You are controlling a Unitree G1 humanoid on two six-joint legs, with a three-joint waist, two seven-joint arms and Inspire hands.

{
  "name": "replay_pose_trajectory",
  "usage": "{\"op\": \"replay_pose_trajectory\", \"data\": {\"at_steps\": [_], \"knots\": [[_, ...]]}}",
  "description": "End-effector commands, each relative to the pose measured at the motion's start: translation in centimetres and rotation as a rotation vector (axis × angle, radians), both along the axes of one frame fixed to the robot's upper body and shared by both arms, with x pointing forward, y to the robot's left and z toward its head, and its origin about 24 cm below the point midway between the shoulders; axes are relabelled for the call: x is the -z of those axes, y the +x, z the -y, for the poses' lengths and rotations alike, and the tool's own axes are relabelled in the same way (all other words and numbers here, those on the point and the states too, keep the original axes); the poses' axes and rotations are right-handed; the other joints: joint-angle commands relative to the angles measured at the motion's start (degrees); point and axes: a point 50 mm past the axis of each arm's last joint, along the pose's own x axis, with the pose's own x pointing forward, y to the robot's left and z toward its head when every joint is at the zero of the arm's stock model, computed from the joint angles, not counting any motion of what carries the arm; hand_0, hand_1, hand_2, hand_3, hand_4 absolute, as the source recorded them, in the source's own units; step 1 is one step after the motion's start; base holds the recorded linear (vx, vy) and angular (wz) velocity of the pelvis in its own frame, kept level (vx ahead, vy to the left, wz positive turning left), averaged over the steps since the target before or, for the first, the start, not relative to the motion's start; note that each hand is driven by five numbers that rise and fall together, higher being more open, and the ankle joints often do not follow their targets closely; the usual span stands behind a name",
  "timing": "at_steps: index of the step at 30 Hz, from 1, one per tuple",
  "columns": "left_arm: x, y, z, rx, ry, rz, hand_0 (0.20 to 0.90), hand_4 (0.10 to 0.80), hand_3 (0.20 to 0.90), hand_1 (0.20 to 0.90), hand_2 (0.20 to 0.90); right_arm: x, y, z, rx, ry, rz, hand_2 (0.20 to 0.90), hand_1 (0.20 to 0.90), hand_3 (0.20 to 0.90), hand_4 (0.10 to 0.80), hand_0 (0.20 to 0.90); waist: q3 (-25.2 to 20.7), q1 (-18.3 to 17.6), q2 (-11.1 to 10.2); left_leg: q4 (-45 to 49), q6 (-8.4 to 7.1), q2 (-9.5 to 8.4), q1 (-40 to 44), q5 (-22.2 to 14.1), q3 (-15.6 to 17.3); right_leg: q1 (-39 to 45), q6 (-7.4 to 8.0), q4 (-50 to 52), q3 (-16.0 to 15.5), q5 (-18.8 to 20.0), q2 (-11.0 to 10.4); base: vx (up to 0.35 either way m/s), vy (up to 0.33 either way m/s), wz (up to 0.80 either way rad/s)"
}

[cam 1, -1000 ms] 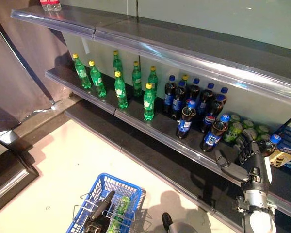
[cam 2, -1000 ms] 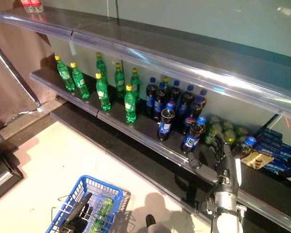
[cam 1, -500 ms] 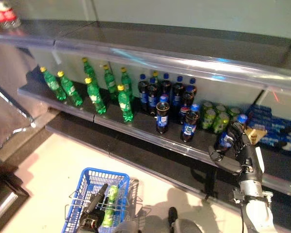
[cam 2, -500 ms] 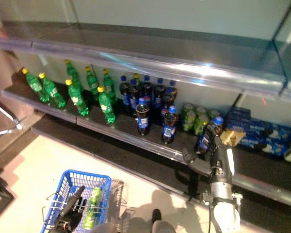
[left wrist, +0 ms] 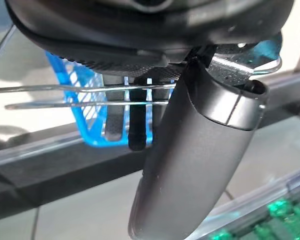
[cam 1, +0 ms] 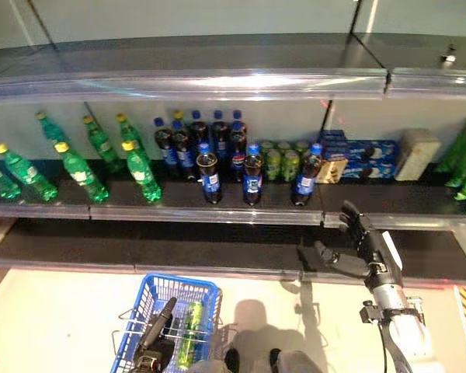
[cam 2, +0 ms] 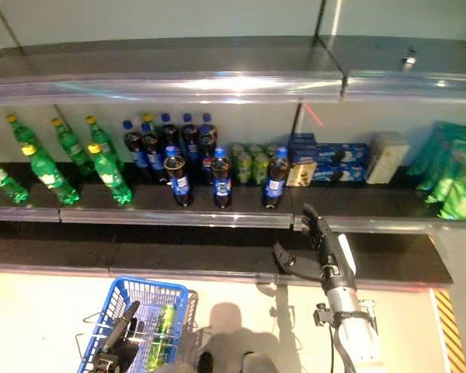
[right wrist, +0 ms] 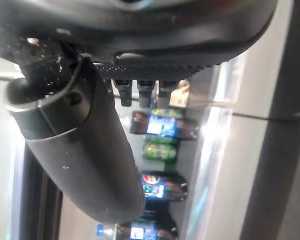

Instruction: Pick up the drink and place into the basket.

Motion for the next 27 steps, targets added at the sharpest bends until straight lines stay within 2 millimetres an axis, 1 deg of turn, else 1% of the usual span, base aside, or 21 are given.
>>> {"op": "replay_pose_trajectory", "data": {"at_steps": [1, 3, 5, 6, 9, 11, 13, 16, 22, 27], "knots": [[-4.1, 3.7, -4.4, -0.011, 0.184, 0.28, 0.3, 0.1, 0.2, 0.3, 0.3, -4.5, 2.2, -1.1, -0.099, -0.006, 0.262, 0.9, 0.9, 0.9, 0.8, 0.9, -3.3, 2.1, 1.2, 2.4, -2.71, 0.65, 1.9, -4.3, 0.8, 2.2, 6.09, -6.3, -5.4, 6.9, -3.9, 0.025, 0.048, -0.33], [-4.1, 3.7, -4.4, -0.005, 0.182, 0.283, 0.3, 0.1, 0.2, 0.3, 0.3, -4.5, 2.5, -1.3, -0.093, -0.004, 0.26, 0.9, 0.9, 0.9, 0.8, 0.9, -3.0, 2.7, 1.0, 2.1, -2.9, 0.67, 2.1, -4.1, 1.4, 1.9, 5.88, -8.0, -7.4, 8.2, -3.6, 0.039, -0.005, -0.37], [-4.3, 4.1, -4.3, 0.005, 0.184, 0.288, 0.3, 0.1, 0.2, 0.3, 0.3, -4.6, 2.9, -1.5, -0.082, 0.006, 0.265, 0.9, 0.9, 0.9, 0.8, 0.9, -2.3, 3.0, 0.4, 2.2, -3.26, 0.32, 1.9, -3.8, 1.9, 1.2, 5.85, -10.8, -8.9, 10.7, -2.6, 0.043, -0.076, -0.18], [-4.4, 4.5, -4.3, 0.009, 0.184, 0.294, 0.3, 0.1, 0.2, 0.3, 0.3, -4.6, 3.1, -1.7, -0.076, 0.009, 0.269, 0.9, 0.9, 0.9, 0.8, 0.9, -2.1, 2.7, 0.3, 2.4, -2.69, 0.27, 1.5, -3.8, 1.7, 0.8, 5.65, -10.5, -6.7, 10.7, -1.9, 0.019, -0.083, 0.08], [-4.6, 5.2, -4.2, 0.012, 0.182, 0.304, 0.3, 0.1, 0.2, 0.3, 0.3, -4.7, 3.2, -2.0, -0.07, 0.013, 0.276, 0.9, 0.9, 0.9, 0.8, 0.9, -2.0, 2.4, 0.2, 2.6, -2.16, 0.46, 0.4, -3.6, 1.4, 1.0, 4.89, -10.3, -4.6, 9.8, -0.6, 0.009, -0.099, 0.32], [-4.5, 5.4, -3.6, 0.022, 0.178, 0.302, 0.3, 0.1, 0.2, 0.3, 0.3, -4.5, 3.1, -2.1, -0.064, 0.015, 0.274, 0.9, 0.9, 0.9, 0.8, 0.9, -2.2, 2.6, 0.2, 1.7, -2.14, 0.56, 0.3, -3.0, 0.9, 2.2, 4.36, -11.3, -4.6, 9.5, 0.1, 0.056, -0.126, 0.25], [-4.3, 5.1, -3.1, 0.035, 0.174, 0.293, 0.3, 0.1, 0.2, 0.3, 0.3, -4.2, 2.8, -2.1, -0.047, 0.013, 0.269, 0.9, 0.9, 0.9, 0.8, 0.9, -2.5, 3.1, 0.2, 1.0, -2.27, 0.78, 0.4, -2.6, 0.3, 3.4, 3.84, -12.0, -5.2, 8.9, 0.5, 0.071, -0.123, 0.12], [-4.0, 4.5, -2.8, 0.048, 0.171, 0.277, 0.3, 0.1, 0.2, 0.3, 0.3, -3.9, 2.6, -1.9, -0.025, 0.015, 0.255, 0.9, 0.9, 0.9, 0.8, 0.9, -2.9, 3.7, 0.0, 0.9, -2.59, 0.93, 0.9, -2.7, -0.1, 5.0, 3.17, -13.2, -6.4, 8.4, 0.9, 0.094, -0.098, 0.24], [-3.7, 3.6, -3.1, 0.044, 0.169, 0.265, 0.3, 0.1, 0.2, 0.3, 0.3, -3.6, 2.4, -1.6, -0.023, 0.009, 0.237, 0.9, 0.9, 0.9, 0.8, 0.9, -3.4, 4.4, 0.1, 1.1, -2.97, 1.3, 1.5, -3.0, -0.2, 6.5, 2.64, -14.4, -7.7, 8.1, 1.2, 0.072, -0.015, 0.18], [-3.6, 3.0, -3.3, 0.033, 0.16, 0.262, 0.3, 0.1, 0.2, 0.3, 0.3, -3.8, 2.3, -1.2, -0.009, 0.011, 0.242, 0.9, 0.9, 0.9, 0.8, 0.9, -3.7, 4.9, 0.1, 3.9, -2.93, 1.2, 1.0, -4.6, 0.5, 6.5, 2.72, -13.5, -8.2, 7.4, 0.3, 0.049, 0.077, 0.03]]}}
